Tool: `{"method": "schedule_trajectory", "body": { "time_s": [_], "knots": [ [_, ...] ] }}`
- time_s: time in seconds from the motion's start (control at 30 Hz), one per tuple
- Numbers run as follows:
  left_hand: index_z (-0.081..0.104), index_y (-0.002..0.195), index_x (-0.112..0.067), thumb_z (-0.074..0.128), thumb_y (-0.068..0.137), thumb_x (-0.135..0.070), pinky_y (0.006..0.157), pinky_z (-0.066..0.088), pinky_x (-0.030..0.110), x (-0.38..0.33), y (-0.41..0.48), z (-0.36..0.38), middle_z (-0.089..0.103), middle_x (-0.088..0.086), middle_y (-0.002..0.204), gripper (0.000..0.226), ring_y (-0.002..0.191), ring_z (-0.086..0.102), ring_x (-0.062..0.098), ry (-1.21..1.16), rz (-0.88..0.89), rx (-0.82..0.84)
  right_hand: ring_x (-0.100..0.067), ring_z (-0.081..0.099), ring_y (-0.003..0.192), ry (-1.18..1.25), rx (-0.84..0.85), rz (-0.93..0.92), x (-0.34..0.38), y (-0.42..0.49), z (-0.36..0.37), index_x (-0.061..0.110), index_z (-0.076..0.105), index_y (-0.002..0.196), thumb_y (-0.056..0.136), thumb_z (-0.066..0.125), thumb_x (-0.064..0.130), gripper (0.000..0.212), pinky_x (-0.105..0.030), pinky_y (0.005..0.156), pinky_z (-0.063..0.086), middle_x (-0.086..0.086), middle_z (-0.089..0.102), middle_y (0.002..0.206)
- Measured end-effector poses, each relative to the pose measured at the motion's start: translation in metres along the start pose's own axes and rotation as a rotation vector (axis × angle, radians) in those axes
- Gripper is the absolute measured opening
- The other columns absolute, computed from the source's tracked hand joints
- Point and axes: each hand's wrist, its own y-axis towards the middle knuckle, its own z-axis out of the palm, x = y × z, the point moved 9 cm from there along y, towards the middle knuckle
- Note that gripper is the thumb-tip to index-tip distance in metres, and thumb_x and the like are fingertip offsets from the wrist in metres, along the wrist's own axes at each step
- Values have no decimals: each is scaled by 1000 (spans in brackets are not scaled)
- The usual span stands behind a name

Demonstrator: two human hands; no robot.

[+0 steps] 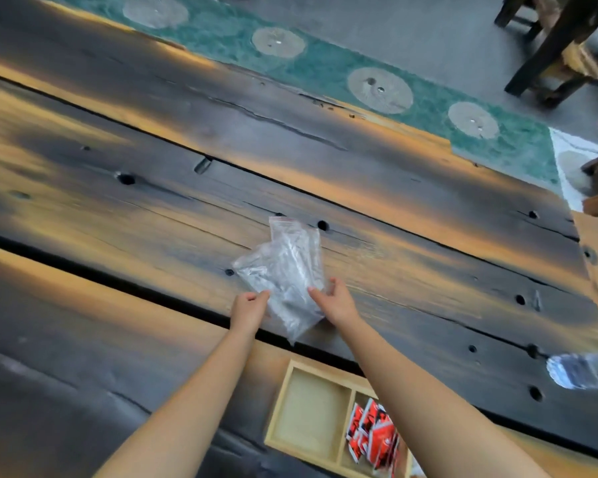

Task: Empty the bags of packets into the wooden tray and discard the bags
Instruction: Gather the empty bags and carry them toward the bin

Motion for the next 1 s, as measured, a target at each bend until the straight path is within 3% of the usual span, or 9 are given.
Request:
{"method": "schedule_trajectory", "body": {
  "time_s": [0.07, 0.2, 0.33, 0.43, 0.57, 0.67, 0.73, 0.83, 1.0],
  "knots": [
    [45, 64, -19, 59, 83, -45, 71, 38, 35, -9, 7, 3, 44, 5, 68, 35, 67, 43, 23, -51, 19, -22, -32, 37, 134, -261, -29, -48, 3, 6, 4, 16, 30, 146, 79, 73, 36, 81, -44, 110, 34, -11, 39, 146],
    [47, 110, -13, 73, 68, -52, 85, 49, 35, -23, 16, 14, 55, 4, 104, 63, 94, 56, 18, -19, 96, -30, -28, 32, 131, -505, -16, -188, 4, -2, 14, 35, 30, 140, 72, 77, 33, 83, -43, 100, 34, -4, 33, 140],
    [42, 124, -12, 70, 79, -26, 76, 46, 29, -28, 28, 25, 59, 6, 102, 55, 89, 57, 17, 31, 84, 9, -27, 23, 140, -625, -108, -375, 13, -13, 15, 37, 34, 133, 72, 77, 35, 74, -46, 110, 31, -4, 23, 152],
    [55, 114, -12, 56, 82, -1, 63, 47, 25, -27, 30, 29, 61, -1, 93, 34, 89, 61, 21, -72, 18, 86, -26, 16, 146, -663, -75, -586, 32, -20, 27, 37, 42, 130, 77, 67, 32, 59, -49, 115, 25, -4, 17, 157],
    [50, 121, -20, 47, 76, 11, 63, 48, 26, -25, 20, 41, 59, 0, 112, 55, 98, 59, 18, -170, -50, 343, -22, 15, 145, -332, 94, -470, 35, -24, 36, 38, 63, 103, 73, 50, 38, 32, -48, 116, 19, 2, 24, 155],
    [58, 113, -17, 65, 80, -17, 67, 52, 32, -32, 5, 39, 66, 5, 109, 34, 90, 63, 19, -277, -91, 503, -18, 15, 145, -340, 134, -543, 43, -38, 39, 30, 69, 96, 74, 47, 35, 31, -39, 114, 17, 1, 27, 154],
    [61, 117, -13, 66, 85, -27, 69, 54, 32, -36, -2, 33, 70, 6, 107, 36, 91, 66, 21, -255, -57, 480, -14, 19, 143, -396, 190, -625, 52, -55, 44, 23, 72, 94, 75, 50, 29, 30, -31, 111, 18, 1, 30, 152],
    [57, 122, -5, 56, 92, -12, 75, 53, 34, -44, -12, 16, 67, 13, 106, 32, 92, 64, 25, -273, -12, 372, -13, 26, 142, -411, 241, -708, 65, -82, 47, 20, 73, 90, 77, 51, 30, 28, -29, 112, 22, 2, 35, 151],
    [59, 118, -10, 51, 87, 3, 86, 53, 44, -56, -56, -22, 68, 18, 108, 34, 94, 65, 31, -323, 18, 425, -15, 42, 128, -49, -93, -573, 80, -111, 1, 21, 53, 121, 86, 64, 30, 38, -37, 108, 36, 2, 45, 136]
  ]
}}
